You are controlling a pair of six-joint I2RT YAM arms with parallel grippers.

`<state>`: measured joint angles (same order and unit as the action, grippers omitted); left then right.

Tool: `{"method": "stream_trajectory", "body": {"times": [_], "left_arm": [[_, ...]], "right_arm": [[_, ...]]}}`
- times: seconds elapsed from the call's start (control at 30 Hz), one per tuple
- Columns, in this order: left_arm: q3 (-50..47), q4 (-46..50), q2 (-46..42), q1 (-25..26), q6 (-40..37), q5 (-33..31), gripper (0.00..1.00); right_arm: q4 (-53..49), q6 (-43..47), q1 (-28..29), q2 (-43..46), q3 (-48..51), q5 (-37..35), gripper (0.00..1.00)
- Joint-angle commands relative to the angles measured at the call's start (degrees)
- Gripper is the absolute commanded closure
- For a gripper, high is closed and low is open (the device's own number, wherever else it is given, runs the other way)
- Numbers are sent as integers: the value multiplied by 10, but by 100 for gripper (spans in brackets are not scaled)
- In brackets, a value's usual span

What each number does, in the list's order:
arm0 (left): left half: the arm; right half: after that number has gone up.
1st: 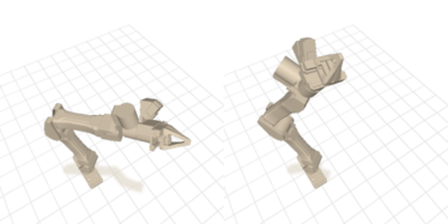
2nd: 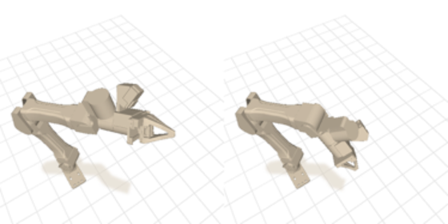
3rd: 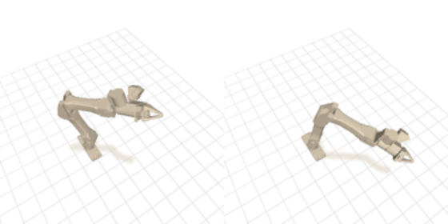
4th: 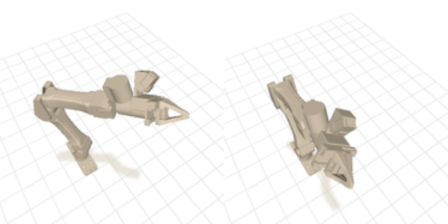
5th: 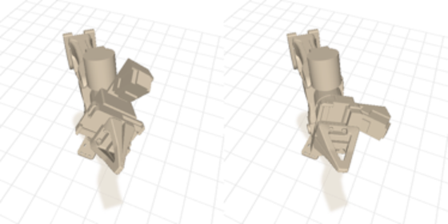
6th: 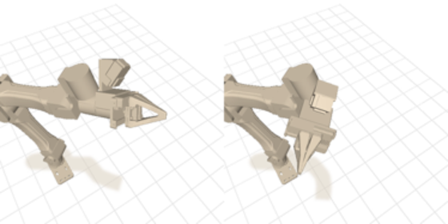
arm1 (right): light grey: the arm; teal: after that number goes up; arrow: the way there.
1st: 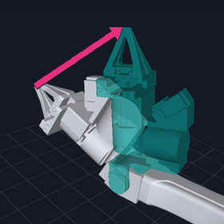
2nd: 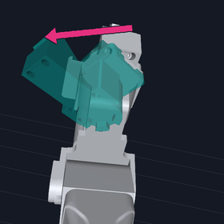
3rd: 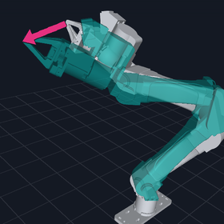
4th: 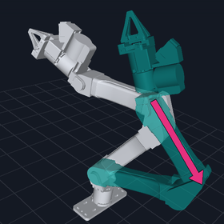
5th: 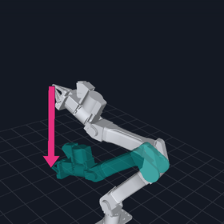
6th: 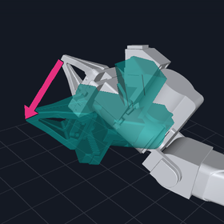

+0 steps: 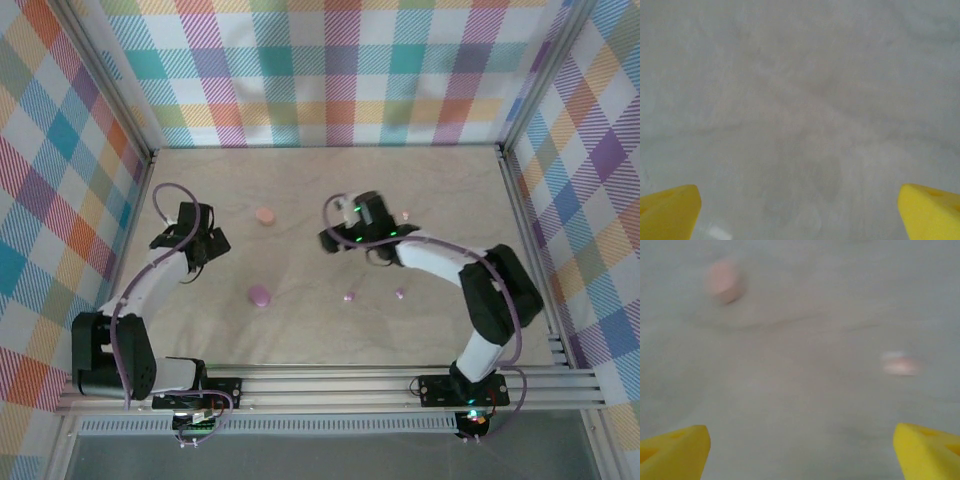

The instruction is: Insert wireless bluetooth earbuds into charging case

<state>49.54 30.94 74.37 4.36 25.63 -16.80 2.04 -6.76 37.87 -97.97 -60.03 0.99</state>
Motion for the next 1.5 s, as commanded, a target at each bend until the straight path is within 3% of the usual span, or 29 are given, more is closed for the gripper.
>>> {"method": "stream_trajectory", "body": {"times": [0.0, 0.13, 0.27, 0.47, 1.0, 1.47], "left_arm": [[-27, 100, -69, -7, 42, 35, 0], [-69, 118, -143, -8, 55, 97, 0], [-109, 122, -191, -8, 87, 140, 0], [-157, 118, -217, -7, 117, 184, 0], [-156, 90, -190, -8, 108, 191, 0], [-161, 103, -208, -8, 103, 179, 0]], "right_arm": [[-19, -22, 87, -16, -22, 26, 7], [-20, -19, 183, -54, -64, 37, 8], [-6, -31, 230, -88, -84, 44, 10], [-40, -74, 244, -146, -144, 88, 20], [-140, 7, 279, -234, -236, -69, 20], [-134, 66, 279, -254, -236, -91, 40]]}}
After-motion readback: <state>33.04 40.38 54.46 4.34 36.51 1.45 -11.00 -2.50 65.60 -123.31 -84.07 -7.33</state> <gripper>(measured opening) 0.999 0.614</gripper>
